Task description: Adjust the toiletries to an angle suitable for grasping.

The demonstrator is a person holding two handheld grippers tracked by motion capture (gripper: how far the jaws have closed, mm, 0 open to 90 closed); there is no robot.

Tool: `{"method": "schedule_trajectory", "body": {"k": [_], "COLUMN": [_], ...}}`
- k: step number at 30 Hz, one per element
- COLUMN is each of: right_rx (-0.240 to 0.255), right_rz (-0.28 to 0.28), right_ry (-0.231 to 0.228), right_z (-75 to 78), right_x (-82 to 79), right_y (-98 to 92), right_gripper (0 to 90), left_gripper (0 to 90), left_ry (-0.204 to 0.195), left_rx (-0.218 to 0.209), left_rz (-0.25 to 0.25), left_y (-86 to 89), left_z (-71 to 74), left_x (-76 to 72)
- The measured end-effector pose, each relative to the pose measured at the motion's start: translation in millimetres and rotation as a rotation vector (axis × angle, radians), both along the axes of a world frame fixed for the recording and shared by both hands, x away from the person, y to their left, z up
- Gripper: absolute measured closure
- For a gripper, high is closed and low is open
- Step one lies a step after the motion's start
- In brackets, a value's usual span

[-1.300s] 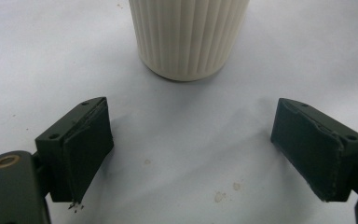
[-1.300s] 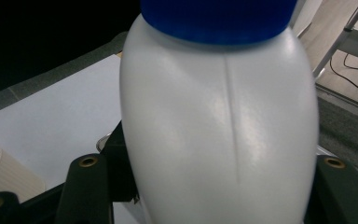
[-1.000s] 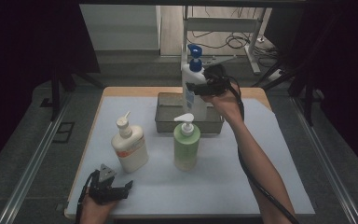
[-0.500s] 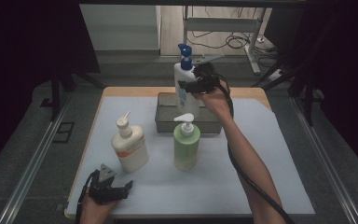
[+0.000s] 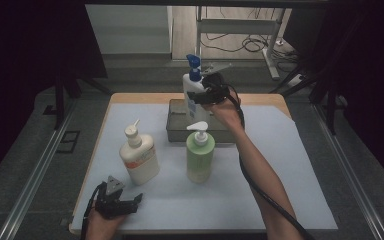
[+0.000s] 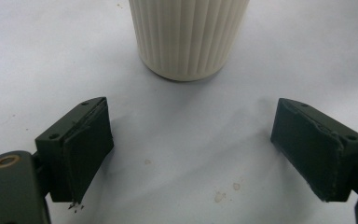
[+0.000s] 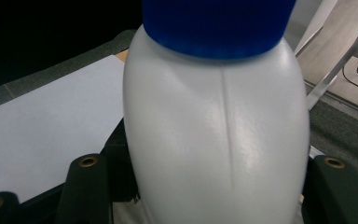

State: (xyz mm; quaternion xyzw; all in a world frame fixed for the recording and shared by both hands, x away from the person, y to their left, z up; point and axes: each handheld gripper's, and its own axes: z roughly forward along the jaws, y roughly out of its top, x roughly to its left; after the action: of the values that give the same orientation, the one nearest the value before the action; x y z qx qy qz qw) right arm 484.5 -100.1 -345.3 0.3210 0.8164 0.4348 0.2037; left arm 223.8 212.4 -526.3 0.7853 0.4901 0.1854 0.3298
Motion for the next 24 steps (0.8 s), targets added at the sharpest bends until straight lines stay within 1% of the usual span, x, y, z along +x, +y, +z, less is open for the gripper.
{"method": "schedule_trajectory", "body": {"k": [5,9,13,24], "right_rx": [-0.008,-0.005,-0.002,-0.015], "right_rz": [0.012,0.018,0.026,0.035], "right_ry": [0.010,0.020,0.030,0.046], "right_z": [-5.8,-9.7,-12.3,-19.3], "right_x": [-1.6,-2.1,-3.7,-8.9], "right_y": [0.1,-1.2,-1.6,-3.3], "right_gripper": [40.3,40.2,40.2,40.2], "left_gripper": [12.1,12.1,12.0,12.0], "left_ry": [0.000,0.000,0.000,0.000], "left_rx": [0.000,0.000,0.000,0.000], "left_rz": [0.000,0.000,0.000,0.000], "left_y": [-0.1,0.0,-0.1,0.0], "left_z": [0.0,0.0,0.0,0.0], "left_x": [0.0,0.0,0.0,0.0]}}
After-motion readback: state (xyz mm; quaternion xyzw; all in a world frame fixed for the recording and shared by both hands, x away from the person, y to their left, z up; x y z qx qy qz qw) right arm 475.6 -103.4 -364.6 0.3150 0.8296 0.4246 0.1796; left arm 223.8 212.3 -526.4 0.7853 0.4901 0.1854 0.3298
